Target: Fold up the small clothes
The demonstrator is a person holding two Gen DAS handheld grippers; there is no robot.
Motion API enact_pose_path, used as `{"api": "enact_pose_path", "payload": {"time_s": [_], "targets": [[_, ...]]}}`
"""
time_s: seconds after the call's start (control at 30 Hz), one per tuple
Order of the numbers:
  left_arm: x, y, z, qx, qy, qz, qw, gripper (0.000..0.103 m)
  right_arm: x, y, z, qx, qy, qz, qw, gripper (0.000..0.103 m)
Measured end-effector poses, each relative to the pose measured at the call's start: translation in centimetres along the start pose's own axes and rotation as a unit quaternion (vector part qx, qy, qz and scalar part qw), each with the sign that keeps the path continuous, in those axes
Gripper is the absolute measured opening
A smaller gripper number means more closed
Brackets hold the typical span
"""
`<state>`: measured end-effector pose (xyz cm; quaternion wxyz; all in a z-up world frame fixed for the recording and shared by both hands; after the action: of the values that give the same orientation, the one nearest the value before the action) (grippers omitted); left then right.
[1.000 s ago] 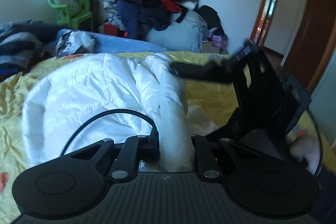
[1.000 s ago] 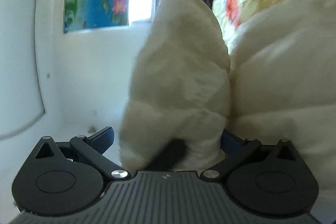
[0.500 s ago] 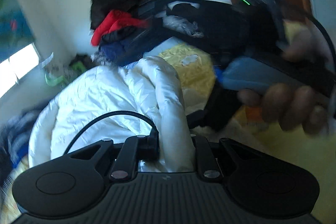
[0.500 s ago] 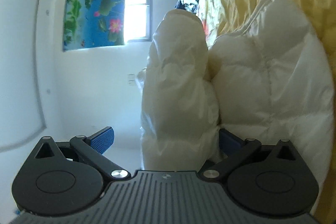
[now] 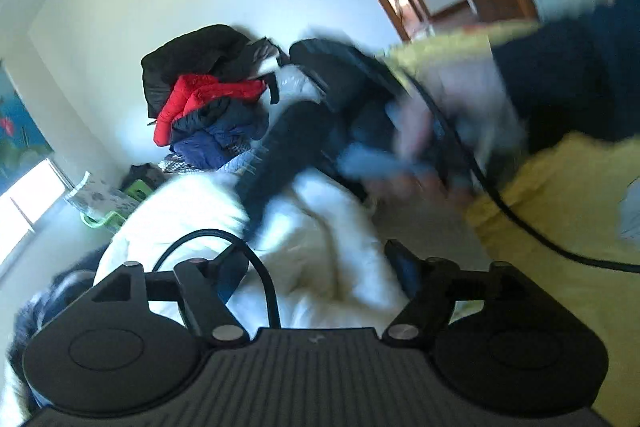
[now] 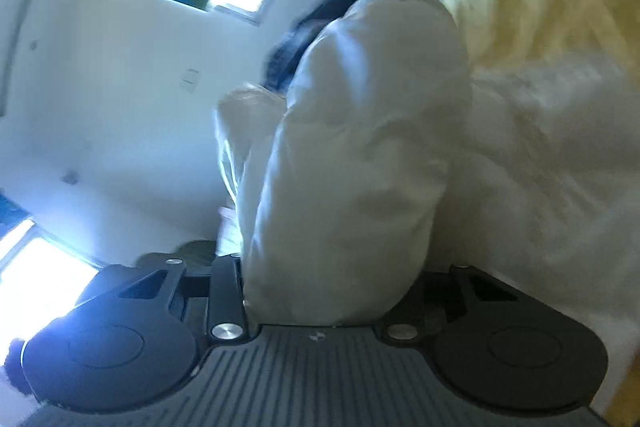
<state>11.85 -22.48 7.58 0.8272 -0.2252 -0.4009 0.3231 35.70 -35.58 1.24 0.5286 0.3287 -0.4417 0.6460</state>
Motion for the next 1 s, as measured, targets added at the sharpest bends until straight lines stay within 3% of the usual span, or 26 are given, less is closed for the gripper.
{"api": "enact_pose_path", "payload": {"time_s": [0.1, 0.23, 0.37, 0.4, 0.47, 0.5, 0.53, 0.57, 0.63, 0.73, 0.8, 0.87, 0.93, 1.0], "targets": [[2.9, -0.2, 2.1, -0.007, 0.052, 0.053, 0.9972, 0.077, -1.9, 0.3, -0.1, -0.007, -0.017, -0.025, 1.000, 0.039], [7.1, -1.0, 3.0, -0.019, 0.015, 0.123, 0.9921, 0.077, -3.0, 0.6, 0.3, -0.021, -0.025, -0.043, 0.999, 0.038], [11.0, -1.7, -0.3, -0.004, -0.015, 0.189, 0.9818, 0.081, -3.5, 1.6, 0.7, -0.030, -0.041, -0.062, 0.997, 0.041], [11.0, -1.4, -1.8, 0.009, -0.006, 0.189, 0.9820, 0.082, -3.7, 1.9, 0.6, -0.034, -0.049, -0.069, 0.996, 0.044], [10.2, -1.0, -5.5, 0.071, 0.018, 0.174, 0.9820, 0.082, -4.0, 1.9, 1.4, -0.039, -0.062, -0.092, 0.993, 0.052], [9.7, -0.2, -6.2, 0.082, 0.026, 0.173, 0.9812, 0.082, -3.9, 1.9, 2.1, -0.043, -0.062, -0.105, 0.992, 0.061], [9.1, 0.4, -6.8, 0.085, 0.021, 0.177, 0.9803, 0.082, -3.6, 1.7, 3.1, -0.053, -0.051, -0.111, 0.991, 0.068], [8.7, 0.9, -6.9, 0.078, 0.010, 0.182, 0.9801, 0.082, -2.7, 1.6, 4.3, -0.071, -0.030, -0.101, 0.992, 0.069], [8.3, 1.1, -7.2, 0.066, 0.005, 0.192, 0.9791, 0.082, 0.7, 1.3, 6.5, -0.109, 0.049, -0.036, 0.992, 0.070], [8.0, 1.4, -7.9, 0.063, 0.006, 0.215, 0.9746, 0.082, 7.8, -0.1, 7.2, -0.139, 0.172, 0.113, 0.969, 0.070], [7.5, 1.2, -8.4, 0.064, -0.001, 0.215, 0.9745, 0.082, 12.1, -1.9, 4.6, -0.105, 0.176, 0.197, 0.959, 0.077], [7.0, 1.1, -8.2, 0.064, -0.012, 0.210, 0.9756, 0.082, 15.2, -4.2, -0.1, -0.040, 0.167, 0.242, 0.955, 0.079], [5.6, 1.0, -7.7, 0.062, -0.023, 0.203, 0.9769, 0.082, 16.8, -6.7, -6.4, 0.062, 0.143, 0.251, 0.955, 0.081], [5.0, 1.2, -8.0, 0.060, -0.032, 0.197, 0.9780, 0.082, 16.8, -8.6, -12.1, 0.126, 0.153, 0.239, 0.951, 0.082]]}}
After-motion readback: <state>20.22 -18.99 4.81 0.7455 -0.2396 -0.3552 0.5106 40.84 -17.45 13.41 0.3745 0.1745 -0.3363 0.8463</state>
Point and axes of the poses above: each gripper's, at about its wrist camera, not at the fingertips, and z roughly against the way its jaws point, x to its left, y to its underside, the point moved 1 cm from there along -z, roughly the way its jaws point, and after that the axes turned 12 degrees about x, right-handed, at the moved point
